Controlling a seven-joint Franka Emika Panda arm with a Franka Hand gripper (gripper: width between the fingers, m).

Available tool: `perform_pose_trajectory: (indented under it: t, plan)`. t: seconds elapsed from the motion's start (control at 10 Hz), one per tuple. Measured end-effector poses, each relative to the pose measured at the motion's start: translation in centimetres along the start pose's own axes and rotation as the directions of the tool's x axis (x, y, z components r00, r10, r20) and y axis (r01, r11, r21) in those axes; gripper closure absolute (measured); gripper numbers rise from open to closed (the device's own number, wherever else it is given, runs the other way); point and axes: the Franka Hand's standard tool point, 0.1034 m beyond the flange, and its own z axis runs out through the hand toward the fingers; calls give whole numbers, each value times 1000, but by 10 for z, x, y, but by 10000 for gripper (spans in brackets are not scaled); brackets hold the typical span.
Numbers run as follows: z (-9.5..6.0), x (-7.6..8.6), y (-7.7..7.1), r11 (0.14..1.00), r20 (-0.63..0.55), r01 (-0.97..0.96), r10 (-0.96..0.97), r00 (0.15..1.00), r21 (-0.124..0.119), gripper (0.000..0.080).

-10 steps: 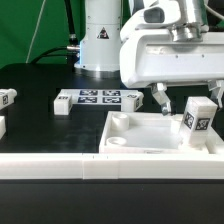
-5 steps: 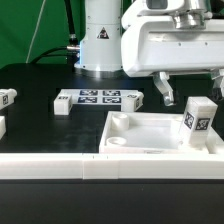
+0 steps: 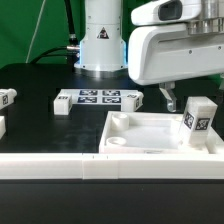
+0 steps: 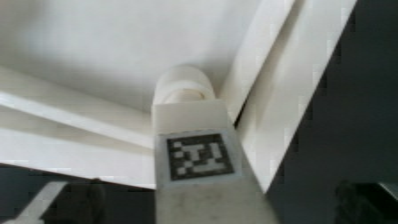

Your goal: Assemble one leg

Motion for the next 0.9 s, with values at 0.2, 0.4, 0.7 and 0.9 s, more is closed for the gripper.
perform_pose_trajectory:
  t: [0.2, 0.4, 0.7, 0.9]
  plan:
    - [-2, -2, -2, 1000, 143, 7, -11, 990, 29, 151]
    - [-2, 3, -3, 999, 145, 8, -12, 989, 31, 151]
    - [-2, 2, -2, 999, 146, 7, -12, 989, 32, 422]
    - [-3, 3, -2, 1000, 143, 6, -11, 990, 31, 499]
